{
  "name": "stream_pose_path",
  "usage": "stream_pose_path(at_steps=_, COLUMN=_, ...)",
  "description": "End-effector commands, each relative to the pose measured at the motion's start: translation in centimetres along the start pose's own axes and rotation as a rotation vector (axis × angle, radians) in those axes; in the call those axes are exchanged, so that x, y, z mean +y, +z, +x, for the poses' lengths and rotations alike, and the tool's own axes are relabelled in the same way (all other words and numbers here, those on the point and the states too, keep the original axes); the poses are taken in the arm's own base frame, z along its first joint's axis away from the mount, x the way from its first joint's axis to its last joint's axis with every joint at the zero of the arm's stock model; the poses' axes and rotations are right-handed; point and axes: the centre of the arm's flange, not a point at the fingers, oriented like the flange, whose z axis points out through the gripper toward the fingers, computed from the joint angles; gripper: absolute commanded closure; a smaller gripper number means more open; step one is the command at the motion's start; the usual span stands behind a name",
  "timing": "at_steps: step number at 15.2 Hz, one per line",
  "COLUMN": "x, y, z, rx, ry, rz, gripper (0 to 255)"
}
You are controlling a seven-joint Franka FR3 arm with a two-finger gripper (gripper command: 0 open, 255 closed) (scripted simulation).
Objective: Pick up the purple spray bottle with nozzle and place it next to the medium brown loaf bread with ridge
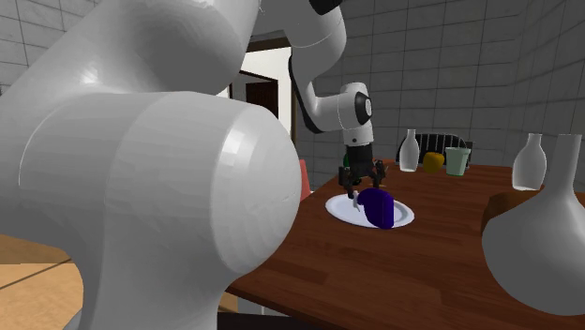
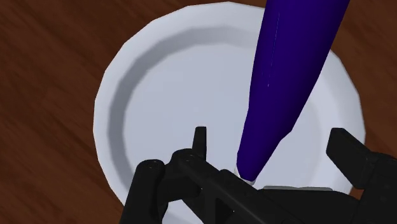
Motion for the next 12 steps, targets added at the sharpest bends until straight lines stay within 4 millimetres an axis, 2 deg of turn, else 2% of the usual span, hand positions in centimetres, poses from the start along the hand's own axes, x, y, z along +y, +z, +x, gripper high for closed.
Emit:
stream_pose_path(at_steps=1, x=0.0, y=0.0, z=0.0, rx=0.0, ry=0.0, rz=0.0, gripper=255)
stream_pose_path(at_steps=10, x=0.0, y=0.0, z=0.0, rx=0.0, ry=0.0, rz=0.0, gripper=255)
stream_pose_path(at_steps=12, x=0.1, y=-1.0, z=-0.1, rx=0.0, ry=0.0, rz=0.0, gripper=255)
